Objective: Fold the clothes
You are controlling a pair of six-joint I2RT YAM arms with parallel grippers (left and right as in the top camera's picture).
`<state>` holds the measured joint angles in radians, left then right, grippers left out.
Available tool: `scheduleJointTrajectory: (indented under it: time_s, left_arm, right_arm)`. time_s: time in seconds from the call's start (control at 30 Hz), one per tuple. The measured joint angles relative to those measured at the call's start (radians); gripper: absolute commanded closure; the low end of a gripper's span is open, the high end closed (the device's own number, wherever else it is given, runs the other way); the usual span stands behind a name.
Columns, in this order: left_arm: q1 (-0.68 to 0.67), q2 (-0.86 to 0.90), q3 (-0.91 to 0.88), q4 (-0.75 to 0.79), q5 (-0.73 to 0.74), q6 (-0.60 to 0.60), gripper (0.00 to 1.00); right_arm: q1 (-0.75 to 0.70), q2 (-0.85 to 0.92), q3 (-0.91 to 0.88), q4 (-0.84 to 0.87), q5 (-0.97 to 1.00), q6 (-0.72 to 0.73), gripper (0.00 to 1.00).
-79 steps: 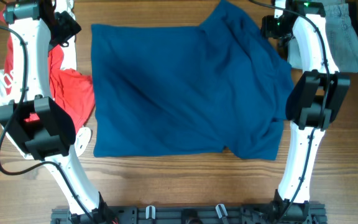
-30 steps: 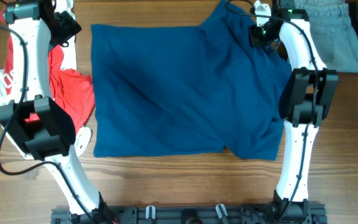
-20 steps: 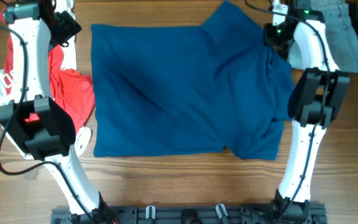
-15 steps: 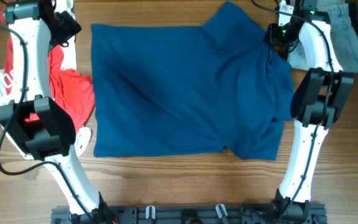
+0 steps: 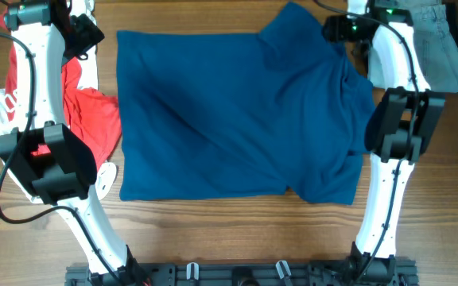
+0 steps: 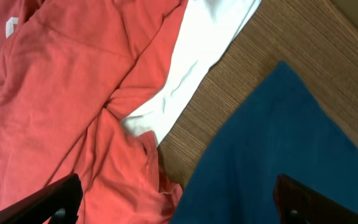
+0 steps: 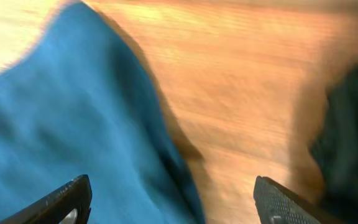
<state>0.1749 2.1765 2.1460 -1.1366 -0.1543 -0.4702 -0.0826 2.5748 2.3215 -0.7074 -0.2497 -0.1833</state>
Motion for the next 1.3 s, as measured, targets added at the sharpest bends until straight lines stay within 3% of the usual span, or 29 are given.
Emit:
scheduleJointTrajectory:
  time_s: [0.4, 0.83, 0.9, 0.93, 1.0, 1.03, 1.1, 1.3]
  left_arm:
    - [0.0, 0.0, 0.0, 0.0, 0.0, 0.0, 0.02]
    - [0.0, 0.0, 0.0, 0.0, 0.022, 0.0, 0.02]
    - [0.0, 0.0, 0.0, 0.0, 0.023, 0.0, 0.02]
    - [0.0, 0.0, 0.0, 0.0, 0.023, 0.0, 0.02]
    - [0.0, 0.0, 0.0, 0.0, 0.026, 0.0, 0.02]
    - [0.0, 0.0, 0.0, 0.0, 0.026, 0.0, 0.02]
    - [0.0, 0.0, 0.0, 0.0, 0.026, 0.0, 0.02]
    - [0.0, 0.0, 0.0, 0.0, 0.026, 0.0, 0.04]
  right_arm:
    - [0.089, 0.0, 0.002, 0.237, 0.007, -0.031, 0.16]
    - [0.08, 0.13, 0.011, 0.282, -0.025, -0.015, 0.22]
    - [0.08, 0.136, 0.011, 0.284, -0.037, -0.013, 0.3]
    - [0.08, 0.137, 0.011, 0.285, -0.042, -0.007, 0.39]
    - [0.08, 0.139, 0.011, 0.289, -0.049, 0.006, 0.75]
    - [0.08, 0.14, 0.011, 0.293, -0.055, 0.01, 0.83]
    - [0.08, 0.14, 0.011, 0.306, -0.063, 0.022, 0.9]
    - [0.08, 0.14, 0.011, 0.345, -0.069, 0.071, 0.95]
